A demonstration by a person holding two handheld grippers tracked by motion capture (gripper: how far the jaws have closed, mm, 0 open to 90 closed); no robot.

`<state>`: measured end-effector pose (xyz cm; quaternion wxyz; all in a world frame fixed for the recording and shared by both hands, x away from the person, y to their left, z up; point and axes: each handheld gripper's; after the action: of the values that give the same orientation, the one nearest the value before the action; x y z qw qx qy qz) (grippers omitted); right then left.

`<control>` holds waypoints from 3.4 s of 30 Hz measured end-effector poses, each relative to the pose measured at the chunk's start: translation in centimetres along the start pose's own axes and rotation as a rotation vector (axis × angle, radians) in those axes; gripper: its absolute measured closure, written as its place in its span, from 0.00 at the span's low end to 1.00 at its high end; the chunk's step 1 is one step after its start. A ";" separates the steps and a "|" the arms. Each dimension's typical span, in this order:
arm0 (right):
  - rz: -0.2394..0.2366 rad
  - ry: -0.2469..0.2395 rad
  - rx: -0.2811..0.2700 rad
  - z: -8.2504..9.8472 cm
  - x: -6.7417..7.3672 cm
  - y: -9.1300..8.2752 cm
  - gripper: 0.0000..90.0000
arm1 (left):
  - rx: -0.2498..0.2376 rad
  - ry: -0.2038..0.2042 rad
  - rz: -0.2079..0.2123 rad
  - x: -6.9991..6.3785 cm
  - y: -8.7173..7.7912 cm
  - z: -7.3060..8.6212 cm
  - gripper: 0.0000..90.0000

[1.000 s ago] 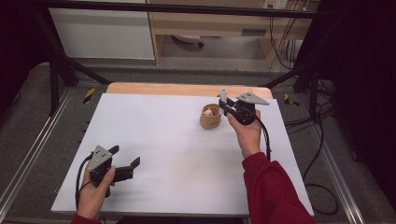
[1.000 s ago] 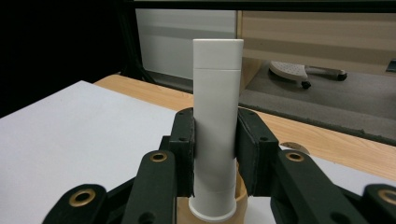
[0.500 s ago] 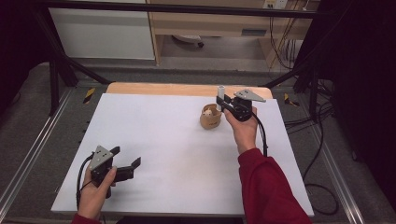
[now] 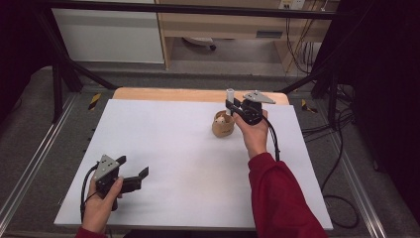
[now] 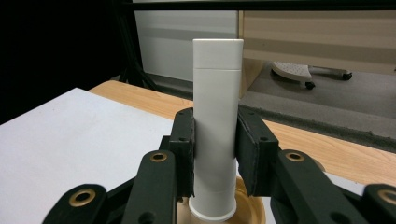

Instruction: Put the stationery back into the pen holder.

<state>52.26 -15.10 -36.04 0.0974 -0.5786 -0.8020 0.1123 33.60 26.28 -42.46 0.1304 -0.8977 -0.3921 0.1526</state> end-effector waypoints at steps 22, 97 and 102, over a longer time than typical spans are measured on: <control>0.015 -0.003 0.053 0.7 -0.5 1.5 0.77 | 0.014 0.004 0.006 0.0 0.3 0.1 0.06; 0.044 -0.064 0.107 -1.1 -0.8 -7.2 0.05 | 0.008 -0.009 0.038 0.3 0.8 -0.4 0.06; 0.029 -0.086 0.085 -0.5 -0.8 -8.9 0.06 | 0.003 -0.007 0.040 0.2 0.6 -0.4 0.06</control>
<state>44.56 -18.59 -33.01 0.0858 -0.5802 -0.7914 0.1722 34.31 26.01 -42.35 0.1272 -0.9046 -0.3745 0.1591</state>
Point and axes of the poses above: each handheld gripper's, and its own axes: y roughly forward along the jaws, z roughly out of its underside, x roughly to its left, and after that the axes turned 13 degrees about z, right-handed
